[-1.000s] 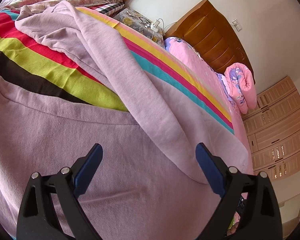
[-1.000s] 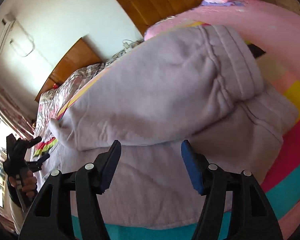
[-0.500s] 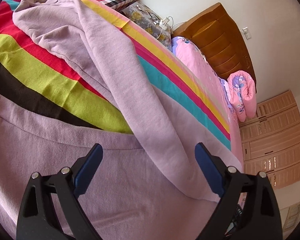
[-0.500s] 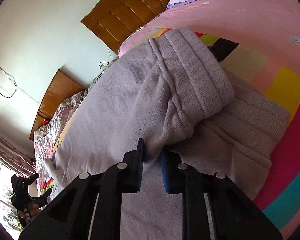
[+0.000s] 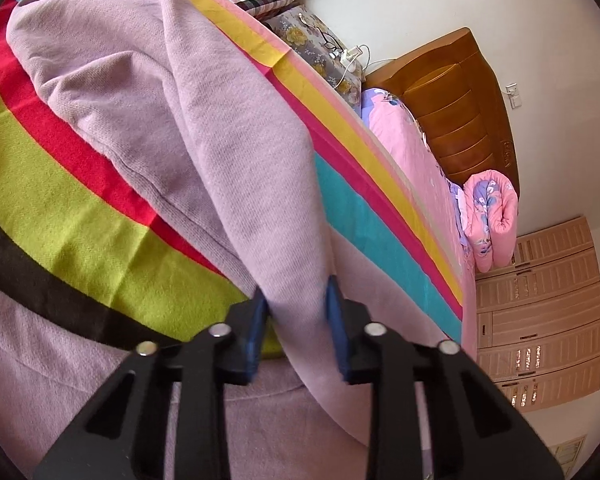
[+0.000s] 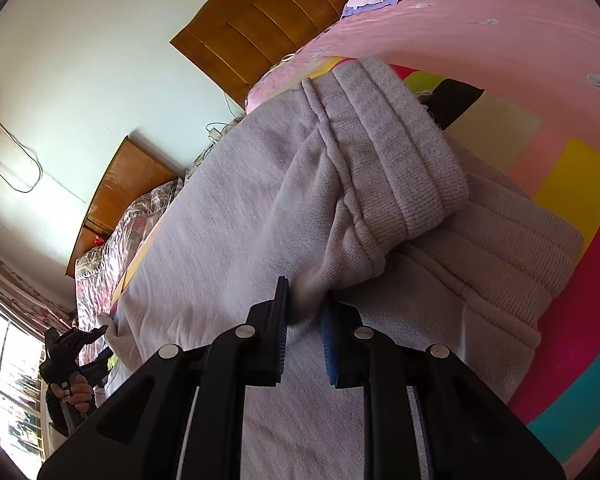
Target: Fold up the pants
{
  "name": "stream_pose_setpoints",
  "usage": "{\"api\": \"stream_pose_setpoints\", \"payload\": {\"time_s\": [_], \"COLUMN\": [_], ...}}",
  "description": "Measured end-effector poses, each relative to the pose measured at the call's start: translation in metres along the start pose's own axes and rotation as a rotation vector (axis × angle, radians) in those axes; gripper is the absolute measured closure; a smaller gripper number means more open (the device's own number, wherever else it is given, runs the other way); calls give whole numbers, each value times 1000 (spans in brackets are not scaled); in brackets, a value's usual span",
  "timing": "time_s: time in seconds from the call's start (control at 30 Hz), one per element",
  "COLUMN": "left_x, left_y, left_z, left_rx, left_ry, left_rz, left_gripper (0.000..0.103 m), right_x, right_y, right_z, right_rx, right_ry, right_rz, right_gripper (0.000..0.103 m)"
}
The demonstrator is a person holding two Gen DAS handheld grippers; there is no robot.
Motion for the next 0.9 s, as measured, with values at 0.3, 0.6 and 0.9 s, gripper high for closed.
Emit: {"api": "stream_pose_setpoints", "payload": {"time_s": [0.3, 0.6, 0.9], "left_x": [74, -25, -70], "left_y": [-108, -148, -117], "left_z": [29, -156, -162], "left_rx": [202, 58, 105], "left_ry": [158, 324, 222], "left_rz": [-28, 88, 102], "left_gripper": [94, 83, 27], "right_x": [-81, 10, 46], "right_y": [1, -61, -58], "right_z": [134, 35, -4], "right_rx": [64, -44, -67], "right_ry": [-156, -110, -50], "right_rz": [63, 27, -9], "right_gripper": [93, 93, 84]}}
Point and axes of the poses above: each gripper's, at about its wrist camera, not at the fingertips, and y roughly the way its jaws point, x to its right, z to its top, the point moved 10 cm from there along y, roughly the way its jaws point, and after that the axes turned 8 degrees about z, right-handed, at the moved point
